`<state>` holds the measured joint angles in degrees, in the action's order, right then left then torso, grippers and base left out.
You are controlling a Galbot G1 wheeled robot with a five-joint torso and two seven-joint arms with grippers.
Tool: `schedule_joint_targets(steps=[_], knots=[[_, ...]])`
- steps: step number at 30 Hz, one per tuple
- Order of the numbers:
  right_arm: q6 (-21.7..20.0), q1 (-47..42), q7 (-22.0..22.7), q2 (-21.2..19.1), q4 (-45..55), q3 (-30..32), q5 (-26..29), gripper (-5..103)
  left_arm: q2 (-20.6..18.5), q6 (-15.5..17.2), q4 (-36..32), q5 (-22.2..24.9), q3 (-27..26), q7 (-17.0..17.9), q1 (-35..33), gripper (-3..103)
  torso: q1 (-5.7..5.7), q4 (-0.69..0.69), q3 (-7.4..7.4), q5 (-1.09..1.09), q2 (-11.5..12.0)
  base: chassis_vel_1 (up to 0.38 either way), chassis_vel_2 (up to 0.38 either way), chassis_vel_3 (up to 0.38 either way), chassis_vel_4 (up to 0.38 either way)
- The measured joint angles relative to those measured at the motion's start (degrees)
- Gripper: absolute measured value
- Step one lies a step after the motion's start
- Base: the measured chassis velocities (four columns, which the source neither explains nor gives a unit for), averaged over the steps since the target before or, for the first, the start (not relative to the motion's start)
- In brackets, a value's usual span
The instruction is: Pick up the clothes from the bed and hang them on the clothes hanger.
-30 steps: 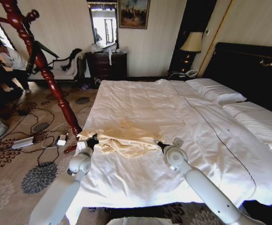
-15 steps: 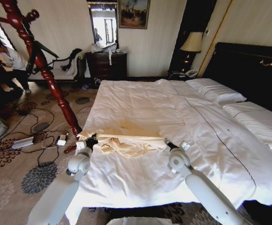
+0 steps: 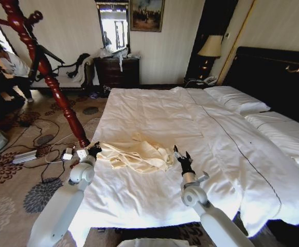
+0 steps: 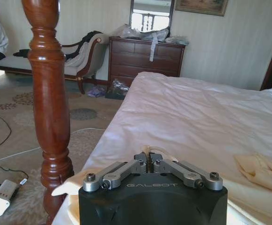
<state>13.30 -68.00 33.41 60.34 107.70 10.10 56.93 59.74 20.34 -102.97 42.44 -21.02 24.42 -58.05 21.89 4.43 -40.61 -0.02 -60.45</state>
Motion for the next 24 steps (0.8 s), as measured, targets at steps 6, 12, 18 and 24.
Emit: schedule_joint_targets(steps=[6,12,18,24], knots=[[-1.7,-8.2,-1.1,-2.4,0.3,-3.5,-7.2,100,-0.7,0.0,0.9,1.3,-2.2,0.0,0.7,2,-0.01,0.06,0.0,0.02,0.0,0.0,0.0,0.0,0.0],[2.4,-10.6,-12.0,-1.6,-3.3,-7.8,-21.9,100,-1.4,0.1,2.0,2.4,-2.9,0.2,1.8,2,-0.01,0.05,0.0,0.01,0.0,0.0,0.0,0.0,0.0],[2.5,-6.5,-12.0,-0.3,-6.9,-10.4,-25.7,100,-0.9,-0.1,3.3,2.4,-5.7,0.3,1.6,2,-0.02,0.02,0.0,0.01,0.0,0.0,0.0,0.0,0.0],[2.3,-4.7,-11.1,-0.9,-8.6,-9.9,-30.5,97,-0.6,-0.8,4.5,2.5,-8.1,0.5,0.7,2,-0.01,0.03,0.0,0.01,0.0,0.0,0.0,0.0,0.0]])
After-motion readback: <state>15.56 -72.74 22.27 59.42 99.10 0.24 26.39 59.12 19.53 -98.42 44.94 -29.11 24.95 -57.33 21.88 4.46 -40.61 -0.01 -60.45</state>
